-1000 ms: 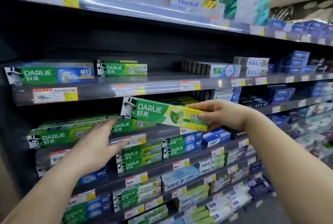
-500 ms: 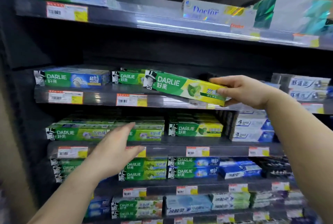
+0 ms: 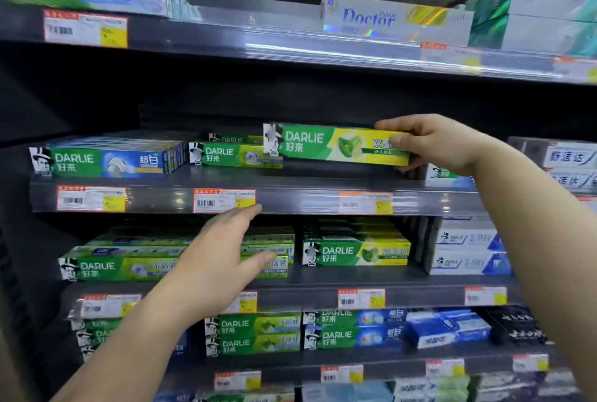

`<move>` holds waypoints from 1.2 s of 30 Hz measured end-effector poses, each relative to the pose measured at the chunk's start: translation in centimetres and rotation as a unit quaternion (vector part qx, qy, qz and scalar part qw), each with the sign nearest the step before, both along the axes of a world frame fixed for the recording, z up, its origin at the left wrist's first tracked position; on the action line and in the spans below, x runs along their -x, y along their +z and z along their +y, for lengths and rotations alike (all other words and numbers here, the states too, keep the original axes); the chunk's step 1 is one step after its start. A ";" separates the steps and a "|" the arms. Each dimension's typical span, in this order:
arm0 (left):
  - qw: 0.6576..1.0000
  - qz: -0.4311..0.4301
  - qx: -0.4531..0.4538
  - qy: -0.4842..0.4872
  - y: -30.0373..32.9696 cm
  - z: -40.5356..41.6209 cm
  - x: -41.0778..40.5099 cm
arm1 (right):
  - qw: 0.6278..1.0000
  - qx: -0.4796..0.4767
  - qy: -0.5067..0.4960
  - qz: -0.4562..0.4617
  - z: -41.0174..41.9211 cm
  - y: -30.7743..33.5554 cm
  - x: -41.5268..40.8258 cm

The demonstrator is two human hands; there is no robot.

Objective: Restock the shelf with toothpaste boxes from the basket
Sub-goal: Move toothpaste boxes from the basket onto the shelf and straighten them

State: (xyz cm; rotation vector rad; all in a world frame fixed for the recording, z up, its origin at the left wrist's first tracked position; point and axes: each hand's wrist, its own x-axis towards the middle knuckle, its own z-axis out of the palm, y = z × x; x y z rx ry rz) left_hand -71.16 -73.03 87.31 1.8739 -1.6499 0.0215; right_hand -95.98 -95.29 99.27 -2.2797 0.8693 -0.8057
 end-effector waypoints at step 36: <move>0.998 -0.020 0.020 -0.056 0.2 -5.0 1.9 | 0.956 0.164 -0.137 0.199 -2.5 -5.3 -4.8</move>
